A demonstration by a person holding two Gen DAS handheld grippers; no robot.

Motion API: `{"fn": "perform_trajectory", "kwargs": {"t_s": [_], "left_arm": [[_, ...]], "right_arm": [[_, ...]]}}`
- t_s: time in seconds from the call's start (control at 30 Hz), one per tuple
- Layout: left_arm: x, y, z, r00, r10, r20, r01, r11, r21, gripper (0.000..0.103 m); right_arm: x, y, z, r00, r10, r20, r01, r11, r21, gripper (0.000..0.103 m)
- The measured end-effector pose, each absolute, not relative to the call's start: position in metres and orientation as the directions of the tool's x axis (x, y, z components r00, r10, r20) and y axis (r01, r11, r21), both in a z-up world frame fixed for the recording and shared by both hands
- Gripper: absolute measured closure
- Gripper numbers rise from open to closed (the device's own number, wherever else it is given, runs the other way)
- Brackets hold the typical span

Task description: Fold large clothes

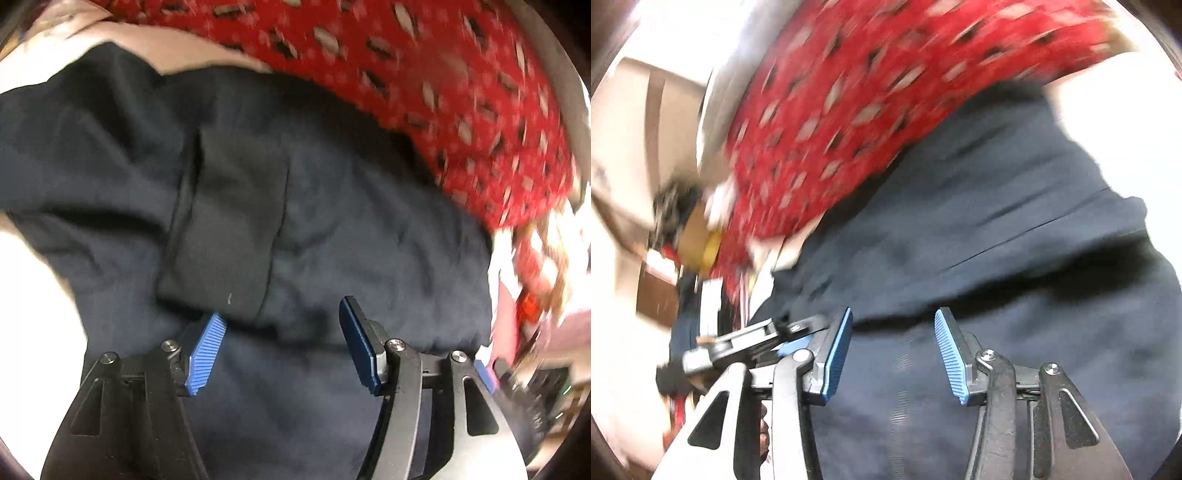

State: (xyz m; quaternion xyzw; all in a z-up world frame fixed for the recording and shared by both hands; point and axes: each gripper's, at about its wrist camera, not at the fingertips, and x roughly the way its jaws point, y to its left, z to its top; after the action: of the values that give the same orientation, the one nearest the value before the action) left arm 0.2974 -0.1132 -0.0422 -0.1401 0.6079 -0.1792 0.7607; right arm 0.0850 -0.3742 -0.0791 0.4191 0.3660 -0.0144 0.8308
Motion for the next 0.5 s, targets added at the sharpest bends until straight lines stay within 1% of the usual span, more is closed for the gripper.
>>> {"fn": "perform_trajectory", "kwargs": {"t_s": [0.03,0.13,0.2,0.27,0.3,0.37,0.4,0.5], "left_arm": [[0.300,-0.113,-0.040,0.213,-0.438,-0.874,0.084,0.899,-0.430,0.092],[0.306,-0.098,-0.025,0.276,-0.428,-0.860,0.010,0.896,-0.443,0.094],[0.302,-0.088,-0.012,0.331,-0.421,-0.844,-0.002,0.894,-0.447,0.094],[0.295,-0.079,-0.002,0.371,-0.386,-0.844,-0.008,0.908,-0.419,0.094],[0.294,-0.077,-0.001,0.377,-0.377,-0.846,-0.010,0.912,-0.411,0.094],[0.291,-0.072,-0.001,0.375,-0.363,-0.853,-0.020,0.917,-0.399,0.094],[0.290,-0.069,-0.002,0.372,-0.360,-0.856,-0.023,0.918,-0.396,0.094],[0.290,-0.065,-0.007,0.364,-0.341,-0.867,-0.036,0.925,-0.379,0.094]], "right_arm": [[0.071,-0.396,-0.079,0.755,0.241,-0.610,0.368,0.614,0.698,0.052],[0.050,-0.432,-0.081,0.790,0.188,-0.584,0.422,0.525,0.739,0.051],[0.039,-0.449,-0.084,0.812,0.168,-0.559,0.428,0.480,0.766,0.049],[0.041,-0.455,-0.088,0.819,0.139,-0.557,0.448,0.451,0.772,0.044],[0.045,-0.458,-0.092,0.817,0.125,-0.563,0.463,0.442,0.769,0.042],[0.057,-0.465,-0.102,0.802,0.108,-0.588,0.494,0.435,0.753,0.042],[0.063,-0.465,-0.106,0.795,0.114,-0.596,0.498,0.438,0.748,0.042],[0.091,-0.460,-0.122,0.730,0.176,-0.661,0.515,0.494,0.700,0.042]]}}
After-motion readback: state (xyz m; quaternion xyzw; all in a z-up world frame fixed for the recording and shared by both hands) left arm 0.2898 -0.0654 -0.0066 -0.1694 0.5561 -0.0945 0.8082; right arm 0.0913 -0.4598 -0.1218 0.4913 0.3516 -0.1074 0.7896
